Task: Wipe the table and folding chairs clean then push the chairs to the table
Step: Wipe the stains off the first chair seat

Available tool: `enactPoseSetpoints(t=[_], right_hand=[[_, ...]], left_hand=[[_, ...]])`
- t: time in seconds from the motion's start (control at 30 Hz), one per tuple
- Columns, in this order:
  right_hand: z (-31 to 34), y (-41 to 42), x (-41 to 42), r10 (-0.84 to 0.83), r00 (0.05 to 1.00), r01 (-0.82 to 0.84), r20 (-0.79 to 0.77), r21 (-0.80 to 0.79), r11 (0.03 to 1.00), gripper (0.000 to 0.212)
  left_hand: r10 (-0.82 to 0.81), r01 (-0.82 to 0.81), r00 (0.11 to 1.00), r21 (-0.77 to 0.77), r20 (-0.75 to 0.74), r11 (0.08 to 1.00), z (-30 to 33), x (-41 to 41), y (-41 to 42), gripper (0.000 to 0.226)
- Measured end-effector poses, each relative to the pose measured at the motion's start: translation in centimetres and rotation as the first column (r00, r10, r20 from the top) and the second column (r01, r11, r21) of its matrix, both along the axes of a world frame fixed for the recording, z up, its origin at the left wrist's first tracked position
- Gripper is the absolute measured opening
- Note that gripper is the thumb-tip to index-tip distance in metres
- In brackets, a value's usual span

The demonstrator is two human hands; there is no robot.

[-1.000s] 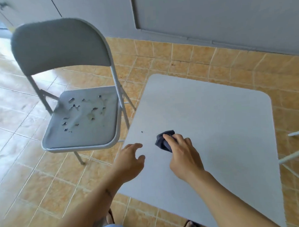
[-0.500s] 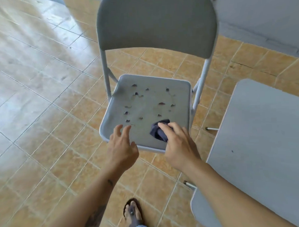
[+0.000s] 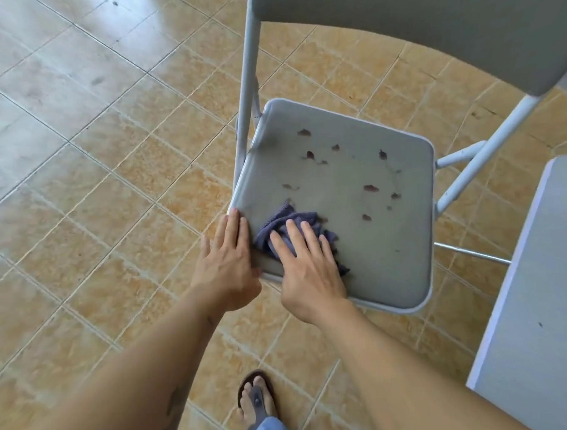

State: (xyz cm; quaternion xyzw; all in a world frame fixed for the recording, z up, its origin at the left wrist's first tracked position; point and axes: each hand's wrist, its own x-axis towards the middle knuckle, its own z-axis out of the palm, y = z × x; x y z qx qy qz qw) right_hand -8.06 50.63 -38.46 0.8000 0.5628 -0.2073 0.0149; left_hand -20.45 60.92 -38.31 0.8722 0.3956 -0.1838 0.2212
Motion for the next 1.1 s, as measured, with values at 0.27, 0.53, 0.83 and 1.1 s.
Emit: enactPoseSetpoints(t=[0.27,0.53,0.83,1.1], right_hand=[[-0.8,-6.3,5.9,-0.22,0.965,0.228,0.144,-0.043,0.973,0.059],[0.7,-7.5,7.6,-0.567,0.812,0.555,0.136,0.118,0.823,0.046],[-1.0,1.2,2.0,0.068,0.998,-0.067,0.002,0.218,0.974,0.06],[-3.7,-1.1,11.5,-0.123,0.963,0.062,0.239,0.247,0.967,0.05]], left_hand=[[-0.051,0.053,0.993,0.015,-0.11,0.998,-0.9,-1.6,0.5,0.088],[-0.063,0.063,0.998,-0.007,-0.025,0.998,-0.7,-1.1,0.3,0.092],[0.199,-0.246,0.897,0.072,0.396,0.966,0.6,2.3,1.4,0.056],[0.169,-0.264,0.894,0.184,0.414,0.947,-4.0,4.6,-0.5,0.061]])
